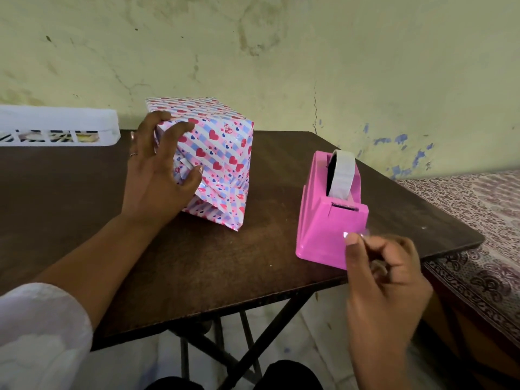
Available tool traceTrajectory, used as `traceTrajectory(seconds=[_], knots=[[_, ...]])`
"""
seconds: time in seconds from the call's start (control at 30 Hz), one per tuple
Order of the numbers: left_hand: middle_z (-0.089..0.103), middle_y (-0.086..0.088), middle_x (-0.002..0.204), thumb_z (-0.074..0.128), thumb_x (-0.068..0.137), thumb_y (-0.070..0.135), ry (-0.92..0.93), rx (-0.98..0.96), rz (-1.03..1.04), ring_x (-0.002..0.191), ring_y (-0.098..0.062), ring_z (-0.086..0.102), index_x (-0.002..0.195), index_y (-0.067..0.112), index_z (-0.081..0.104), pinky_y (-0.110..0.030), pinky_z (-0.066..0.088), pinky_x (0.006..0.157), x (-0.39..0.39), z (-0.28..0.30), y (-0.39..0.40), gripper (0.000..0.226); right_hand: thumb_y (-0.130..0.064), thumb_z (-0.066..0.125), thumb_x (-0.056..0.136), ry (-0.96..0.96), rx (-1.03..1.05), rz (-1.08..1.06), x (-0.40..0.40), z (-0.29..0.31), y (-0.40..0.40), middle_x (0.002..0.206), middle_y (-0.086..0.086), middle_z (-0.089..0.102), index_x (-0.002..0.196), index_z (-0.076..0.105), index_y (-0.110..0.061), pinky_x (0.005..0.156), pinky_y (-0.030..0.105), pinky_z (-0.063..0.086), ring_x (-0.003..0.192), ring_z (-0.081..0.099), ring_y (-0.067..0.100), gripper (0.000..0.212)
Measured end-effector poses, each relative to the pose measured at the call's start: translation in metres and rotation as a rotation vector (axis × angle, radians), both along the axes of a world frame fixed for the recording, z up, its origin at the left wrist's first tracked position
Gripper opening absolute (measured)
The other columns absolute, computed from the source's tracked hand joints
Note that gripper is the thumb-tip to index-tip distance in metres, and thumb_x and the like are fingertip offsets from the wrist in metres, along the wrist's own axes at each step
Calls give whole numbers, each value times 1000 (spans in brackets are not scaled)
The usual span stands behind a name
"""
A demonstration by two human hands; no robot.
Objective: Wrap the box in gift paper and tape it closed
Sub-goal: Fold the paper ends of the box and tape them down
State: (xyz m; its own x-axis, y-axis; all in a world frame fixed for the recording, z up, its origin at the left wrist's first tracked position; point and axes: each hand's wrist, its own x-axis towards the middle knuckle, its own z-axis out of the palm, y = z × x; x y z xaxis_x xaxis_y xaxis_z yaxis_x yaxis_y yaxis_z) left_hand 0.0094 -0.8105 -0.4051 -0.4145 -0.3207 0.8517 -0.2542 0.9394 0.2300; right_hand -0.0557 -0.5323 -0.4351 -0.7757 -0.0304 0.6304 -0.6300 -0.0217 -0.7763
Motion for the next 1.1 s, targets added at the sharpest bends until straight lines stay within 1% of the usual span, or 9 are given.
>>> traceTrajectory(seconds=[0.1, 0.17, 0.23, 0.33, 0.47, 0.6, 0.83, 1.0, 1.1], knots=[[30, -16, 144, 60, 78, 37, 1, 3, -2, 132, -30, 31, 131, 16, 41, -52, 39, 102, 0, 0, 0, 60, -28, 66, 80, 44, 96, 437, -3, 9, 3, 83, -3, 64, 75, 69, -24, 62, 20, 49, 72, 61, 15, 7], [29, -16, 144, 60, 78, 36, -3, 3, -5, 132, -30, 31, 131, 18, 40, -53, 40, 102, 0, 0, -1, 60, -31, 69, 79, -56, 189, 649, -18, 15, 2, 83, 3, 71, 79, 73, -18, 72, 25, 54, 81, 68, 20, 13], [29, -15, 145, 60, 78, 37, -9, 2, -8, 133, -30, 30, 132, 19, 39, -54, 39, 102, 0, 0, -1, 61, -21, 66, 81, -210, 180, 738, -35, 23, 1, 85, 11, 73, 83, 73, -5, 77, 33, 58, 87, 70, 26, 18], [29, -15, 145, 60, 78, 38, -5, 13, -5, 133, -29, 30, 132, 20, 38, -52, 39, 103, 0, 0, -1, 61, -7, 58, 83, -256, 298, 771, -57, 31, -5, 86, 13, 74, 87, 69, 3, 76, 31, 58, 86, 71, 25, 15], [29, -15, 144, 60, 78, 37, -9, 17, -7, 133, -30, 30, 132, 18, 39, -50, 39, 103, 0, -1, -1, 61, -2, 57, 87, -240, 441, 722, -83, 40, -21, 84, 11, 74, 88, 70, -3, 76, 31, 59, 82, 72, 25, 13], [29, -13, 145, 60, 77, 37, -13, 37, -4, 133, -30, 30, 132, 21, 38, -51, 38, 103, -1, -1, 1, 61, -2, 60, 86, -224, 471, 684, -97, 46, -37, 77, 13, 73, 89, 71, -7, 68, 28, 59, 72, 72, 24, 13], [25, -8, 147, 65, 79, 31, -12, 66, -80, 137, -26, 26, 134, 27, 38, -52, 36, 105, 4, 1, 1, 62, -5, 58, 90, 133, 678, 829, -62, 63, -107, 68, -1, 70, 88, 70, -16, 62, 19, 54, 59, 68, 13, 17], [23, -6, 150, 69, 79, 23, -44, 65, -122, 140, -24, 21, 138, 27, 40, -55, 33, 107, 9, 1, -6, 66, -5, 56, 91, 122, 656, 928, -48, 64, -161, 67, 4, 68, 90, 70, -9, 62, 21, 56, 55, 65, 12, 15], [22, -5, 151, 68, 76, 10, -67, 71, -132, 141, -21, 18, 139, 28, 39, -46, 30, 111, 11, 4, -7, 72, -6, 56, 91, 113, 598, 919, -47, 55, -171, 67, 3, 67, 90, 70, -8, 62, 20, 55, 54, 63, 8, 14]])
